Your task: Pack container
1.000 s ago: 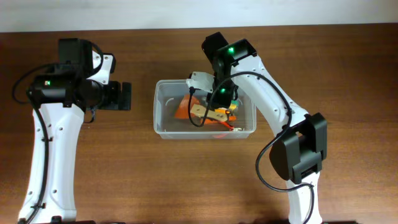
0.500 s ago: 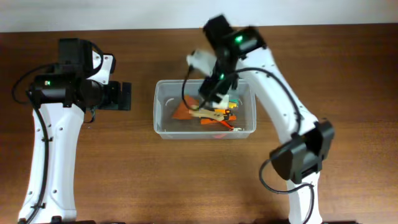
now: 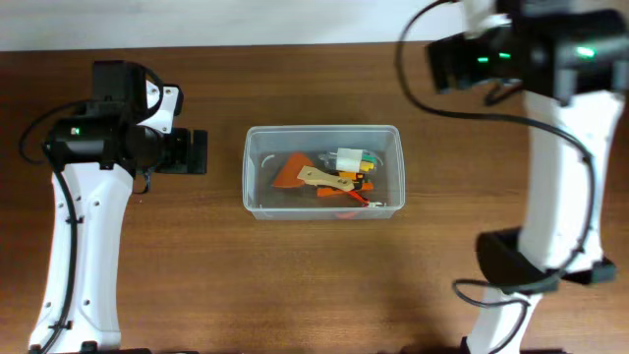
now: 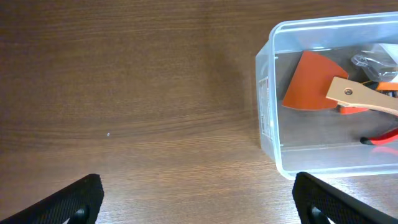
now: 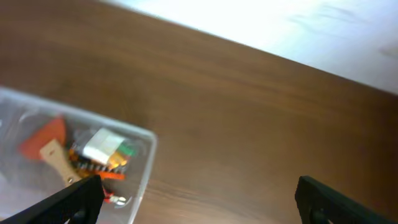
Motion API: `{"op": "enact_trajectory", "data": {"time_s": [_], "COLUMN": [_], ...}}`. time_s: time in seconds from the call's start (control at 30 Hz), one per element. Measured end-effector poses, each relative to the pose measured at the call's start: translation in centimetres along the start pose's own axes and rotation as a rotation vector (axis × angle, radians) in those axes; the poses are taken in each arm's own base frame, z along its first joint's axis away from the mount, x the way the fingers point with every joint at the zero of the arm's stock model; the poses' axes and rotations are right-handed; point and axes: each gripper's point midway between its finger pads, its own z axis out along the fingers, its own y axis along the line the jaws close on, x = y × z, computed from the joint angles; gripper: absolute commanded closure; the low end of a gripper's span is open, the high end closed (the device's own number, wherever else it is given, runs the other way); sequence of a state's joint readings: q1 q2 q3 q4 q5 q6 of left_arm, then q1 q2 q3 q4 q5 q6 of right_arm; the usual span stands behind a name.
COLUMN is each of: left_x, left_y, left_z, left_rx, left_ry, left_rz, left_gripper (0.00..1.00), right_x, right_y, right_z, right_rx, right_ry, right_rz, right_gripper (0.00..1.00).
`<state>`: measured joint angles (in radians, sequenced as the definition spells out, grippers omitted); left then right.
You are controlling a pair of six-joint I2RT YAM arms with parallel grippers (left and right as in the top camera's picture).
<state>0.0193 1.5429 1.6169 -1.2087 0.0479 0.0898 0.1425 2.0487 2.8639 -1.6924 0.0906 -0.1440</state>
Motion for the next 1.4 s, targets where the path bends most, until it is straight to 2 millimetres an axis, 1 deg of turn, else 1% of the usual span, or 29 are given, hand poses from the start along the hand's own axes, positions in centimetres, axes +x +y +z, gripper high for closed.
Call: {"op": "enact_trajectory", "data": {"time_s": [0.07, 0.17, 0.2, 0.23, 0.3, 0.33, 0.37, 0.43, 0.5, 0.63, 0.7, 0.73, 0.8, 0.83, 0.9, 0.97, 1.03, 1.1, 1.23, 1.3, 1.4], "left_x": [0.0, 0.0, 0.0, 0.1, 0.0, 0.0, 0.0, 0.0, 0.0, 0.0, 0.0, 0.0, 0.0, 0.0, 0.0, 0.0, 0.0, 0.0, 0.0, 0.0, 0.0], "left_y": [0.0, 0.0, 0.0, 0.0, 0.0, 0.0, 0.0, 0.0, 0.0, 0.0, 0.0, 0.0, 0.0, 0.0, 0.0, 0.0, 0.0, 0.0, 0.0, 0.0, 0.0], "left_z": [0.0, 0.0, 0.0, 0.0, 0.0, 0.0, 0.0, 0.0, 0.0, 0.0, 0.0, 0.0, 0.0, 0.0, 0.0, 0.0, 0.0, 0.0, 0.0, 0.0, 0.0], "left_rx": [0.0, 0.0, 0.0, 0.0, 0.0, 0.0, 0.0, 0.0, 0.0, 0.0, 0.0, 0.0, 0.0, 0.0, 0.0, 0.0, 0.0, 0.0, 0.0, 0.0, 0.0], "left_ry": [0.0, 0.001, 0.0, 0.003, 0.0, 0.0, 0.002, 0.002, 0.0, 0.0, -0.001, 0.001, -0.001, 0.001, -0.001, -0.001, -0.001, -0.001, -0.001, -0.001, -0.001], "left_rz": [0.0, 0.0, 0.0, 0.0, 0.0, 0.0, 0.0, 0.0, 0.0, 0.0, 0.0, 0.0, 0.0, 0.0, 0.0, 0.0, 0.0, 0.0, 0.0, 0.0, 0.0], "left_gripper": [0.01, 0.01, 0.01, 0.01, 0.01, 0.01, 0.01, 0.01, 0.01, 0.01, 0.01, 0.01, 0.01, 0.01, 0.01, 0.01, 0.01, 0.01, 0.01, 0.01, 0.01], "right_x": [0.2, 1.3, 2.6, 3.5, 5.6, 7.1, 8.9, 11.2, 12.9, 14.6, 15.5, 15.6, 15.1, 15.7, 16.0, 17.4, 18.7, 20.1, 21.9, 21.8, 20.7], "right_y": [-1.6, -2.7, -2.8, -2.8, -2.4, -2.2, -1.9, -1.6, -1.4, -1.0, -0.8, -0.7, -0.6, -0.4, -0.3, 0.1, 0.5, 1.2, 2.8, 3.2, 3.4], "right_z": [-2.3, -5.8, -8.0, -9.5, -10.6, -11.2, -11.3, -11.0, -10.2, -8.7, -8.7, -9.1, -10.1, -11.8, -14.2, -16.1, -17.4, -18.0, -17.2, -17.2, -17.9], "right_rx": [0.033, 0.059, 0.067, 0.072, 0.067, 0.065, 0.064, 0.065, 0.071, 0.078, 0.078, 0.077, 0.071, 0.066, 0.067, 0.061, 0.05, 0.028, -0.043, -0.067, -0.086], "right_ry": [-0.039, -0.074, -0.084, -0.093, -0.062, -0.043, -0.007, 0.049, 0.082, 0.07, 0.018, -0.022, -0.169, -0.288, -0.451, -0.561, -0.63, -0.664, -0.625, -0.632, -0.683], "right_rz": [0.052, 0.091, 0.102, 0.108, 0.111, 0.115, 0.122, 0.14, 0.168, 0.221, 0.243, 0.25, 0.266, 0.28, 0.293, 0.297, 0.295, 0.291, 0.268, 0.26, 0.251], "right_gripper": [0.01, 0.01, 0.01, 0.01, 0.01, 0.01, 0.01, 0.01, 0.02, 0.01, 0.01, 0.01, 0.01, 0.01, 0.02, 0.01, 0.02, 0.01, 0.01, 0.01, 0.02]}}
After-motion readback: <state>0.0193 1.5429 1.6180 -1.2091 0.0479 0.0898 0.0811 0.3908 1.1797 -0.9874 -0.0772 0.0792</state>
